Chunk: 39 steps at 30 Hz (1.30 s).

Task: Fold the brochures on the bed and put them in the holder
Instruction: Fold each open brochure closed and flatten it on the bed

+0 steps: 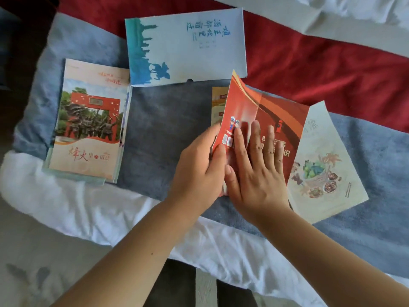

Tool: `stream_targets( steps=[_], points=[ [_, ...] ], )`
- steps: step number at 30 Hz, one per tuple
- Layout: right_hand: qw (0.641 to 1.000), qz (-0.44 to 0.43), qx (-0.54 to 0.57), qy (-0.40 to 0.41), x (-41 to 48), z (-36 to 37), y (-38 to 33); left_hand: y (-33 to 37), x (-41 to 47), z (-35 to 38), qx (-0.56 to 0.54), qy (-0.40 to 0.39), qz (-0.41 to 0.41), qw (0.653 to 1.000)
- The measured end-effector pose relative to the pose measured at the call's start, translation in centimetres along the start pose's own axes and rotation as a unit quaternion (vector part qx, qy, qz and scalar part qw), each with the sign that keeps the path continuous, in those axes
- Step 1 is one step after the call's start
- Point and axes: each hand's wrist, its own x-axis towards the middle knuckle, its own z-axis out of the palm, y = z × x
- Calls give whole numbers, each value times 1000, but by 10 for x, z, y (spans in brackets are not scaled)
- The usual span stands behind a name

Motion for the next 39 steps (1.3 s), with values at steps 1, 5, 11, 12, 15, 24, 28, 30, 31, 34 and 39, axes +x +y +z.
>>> stream_targets(
  steps=[1, 5, 11, 12, 15, 24, 28, 30, 31, 34, 39],
  points=[
    [1000, 4, 9, 0, 1, -2, -2, 1, 0, -4, -28, 1, -12, 1000],
    [998, -4, 51, 46, 5, -12, -12, 4, -3, -17, -129, 21, -34, 991],
    [999, -9, 23, 37, 7, -5, -21, -15, -11, -33, 39, 69, -66, 995],
    [1000, -2, 11, 22, 7, -2, -22, -18, -13, -36, 101, 75, -49, 991],
    [1000, 10, -9, -5, 7, 5, -24, -25, -17, -37, 254, 62, -3, 965],
    [999, -3, 45, -2, 0, 20, -29, -50, -14, -12, 477, 6, 43, 878],
    [998, 40, 45, 13, 0, 24, -28, -65, -11, -6, 464, 9, 48, 884],
    [997, 63, 46, 15, 1, 24, -26, -71, -12, -7, 444, 23, 58, 894],
    [997, 66, 47, 12, 1, 24, -25, -72, -11, -7, 434, 30, 63, 898],
    [997, 62, 55, 2, 1, 25, -24, -74, -11, -6, 417, 34, 66, 906],
    [987, 57, 147, -6, 5, 19, -30, -71, -10, -10, 366, 30, 68, 928]
  ],
)
